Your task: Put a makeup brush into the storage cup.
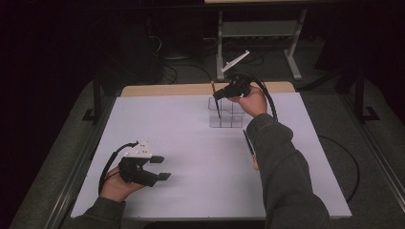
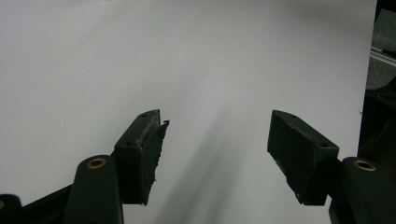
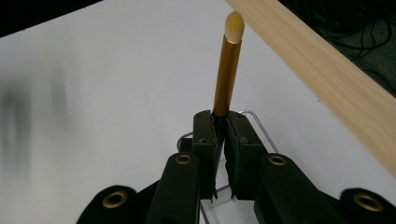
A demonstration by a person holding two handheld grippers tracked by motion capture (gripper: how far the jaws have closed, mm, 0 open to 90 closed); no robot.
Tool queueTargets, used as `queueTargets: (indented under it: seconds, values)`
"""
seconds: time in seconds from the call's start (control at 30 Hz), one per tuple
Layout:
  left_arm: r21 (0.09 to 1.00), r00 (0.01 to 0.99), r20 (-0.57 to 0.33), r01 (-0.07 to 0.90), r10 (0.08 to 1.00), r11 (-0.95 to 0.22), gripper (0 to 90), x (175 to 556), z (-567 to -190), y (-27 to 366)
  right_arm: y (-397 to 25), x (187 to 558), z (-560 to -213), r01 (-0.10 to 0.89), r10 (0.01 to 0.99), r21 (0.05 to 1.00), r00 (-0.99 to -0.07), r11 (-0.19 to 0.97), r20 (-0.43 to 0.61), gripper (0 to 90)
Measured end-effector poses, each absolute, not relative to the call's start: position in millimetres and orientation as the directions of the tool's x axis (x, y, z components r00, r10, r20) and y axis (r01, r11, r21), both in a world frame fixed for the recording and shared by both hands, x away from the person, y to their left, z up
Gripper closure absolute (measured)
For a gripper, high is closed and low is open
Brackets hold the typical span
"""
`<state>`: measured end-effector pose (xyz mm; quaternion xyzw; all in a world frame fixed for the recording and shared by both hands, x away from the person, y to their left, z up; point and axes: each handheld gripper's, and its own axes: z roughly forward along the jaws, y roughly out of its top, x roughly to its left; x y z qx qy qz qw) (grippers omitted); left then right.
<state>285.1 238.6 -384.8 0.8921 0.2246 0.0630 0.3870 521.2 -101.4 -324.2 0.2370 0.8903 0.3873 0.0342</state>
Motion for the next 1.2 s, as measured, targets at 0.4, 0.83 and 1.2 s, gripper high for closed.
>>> queueTargets:
  seconds: [0.4, 0.83, 1.2]
  values:
    - [0.721, 0.887, -0.067, 0.359, 0.456, -0.593, 34.2, 285, -384, 239, -101, 520, -334, 0.419, 0.462, 0.685, -0.877, 0.596, 0.135, 78.8]
    - [0.719, 0.886, -0.068, 0.361, 0.458, -0.593, 34.0, 284, -384, 239, -106, 515, -336, 0.427, 0.467, 0.699, -0.872, 0.574, 0.149, 73.1]
    - [0.717, 0.89, -0.064, 0.357, 0.452, -0.599, 33.8, 284, -385, 238, -114, 508, -334, 0.442, 0.471, 0.702, -0.866, 0.558, 0.171, 71.5]
